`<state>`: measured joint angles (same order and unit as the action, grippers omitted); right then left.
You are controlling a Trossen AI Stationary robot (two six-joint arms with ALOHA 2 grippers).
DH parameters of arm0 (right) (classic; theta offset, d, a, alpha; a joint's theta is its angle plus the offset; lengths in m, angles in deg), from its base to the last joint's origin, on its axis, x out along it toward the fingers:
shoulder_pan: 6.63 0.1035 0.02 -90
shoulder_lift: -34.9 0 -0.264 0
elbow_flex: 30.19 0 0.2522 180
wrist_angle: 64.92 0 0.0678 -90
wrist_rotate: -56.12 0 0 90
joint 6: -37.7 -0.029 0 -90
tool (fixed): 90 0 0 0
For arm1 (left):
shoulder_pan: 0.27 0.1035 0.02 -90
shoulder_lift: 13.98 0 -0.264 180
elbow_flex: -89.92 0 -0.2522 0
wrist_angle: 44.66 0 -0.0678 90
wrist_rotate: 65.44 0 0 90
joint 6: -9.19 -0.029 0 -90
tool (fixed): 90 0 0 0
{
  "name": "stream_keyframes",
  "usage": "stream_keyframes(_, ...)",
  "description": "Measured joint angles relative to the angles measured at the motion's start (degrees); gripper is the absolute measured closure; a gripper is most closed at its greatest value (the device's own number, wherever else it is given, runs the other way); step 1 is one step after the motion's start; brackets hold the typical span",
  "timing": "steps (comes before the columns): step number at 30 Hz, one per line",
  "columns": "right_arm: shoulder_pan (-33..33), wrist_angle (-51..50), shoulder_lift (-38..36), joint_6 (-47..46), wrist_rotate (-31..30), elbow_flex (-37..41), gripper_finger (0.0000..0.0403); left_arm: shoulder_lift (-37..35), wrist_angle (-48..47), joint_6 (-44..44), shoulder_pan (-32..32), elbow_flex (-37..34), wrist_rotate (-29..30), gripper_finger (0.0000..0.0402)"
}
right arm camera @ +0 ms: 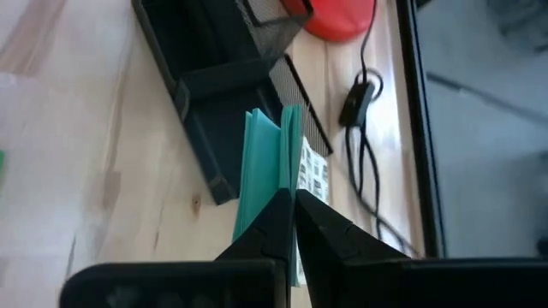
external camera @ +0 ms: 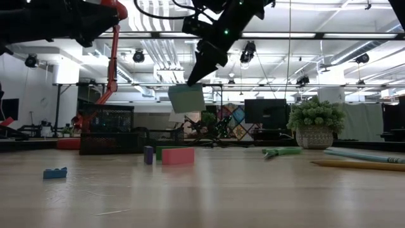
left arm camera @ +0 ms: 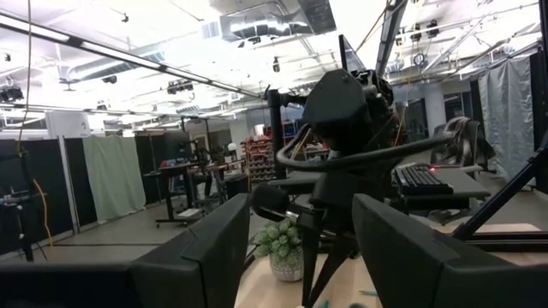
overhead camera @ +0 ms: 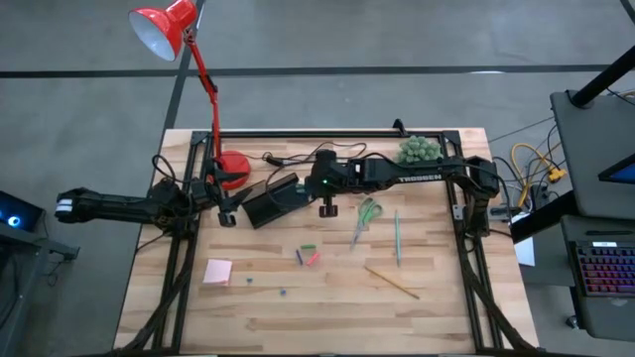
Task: Pick and place office supplies into organizer
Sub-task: Put the blue sticky notes into the desk organizer
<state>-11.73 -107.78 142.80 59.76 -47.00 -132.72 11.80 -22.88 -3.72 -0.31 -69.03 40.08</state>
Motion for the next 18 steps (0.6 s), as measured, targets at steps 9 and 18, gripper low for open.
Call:
stream_keyframes(9, 0.6, 5.2, 0.0, 8.4, 1.0, 0.0, 0.0394, -0.5, 0.0, 0.0, 0.0, -0.1, 0.0, 0.0206)
stream_keyframes(18, 0.6, 8.3, 0.0, 17.1, 8.2, 0.0, 0.0394, -0.5, 0.0, 0.0, 0.0, 0.0, 0.0, 0.0206)
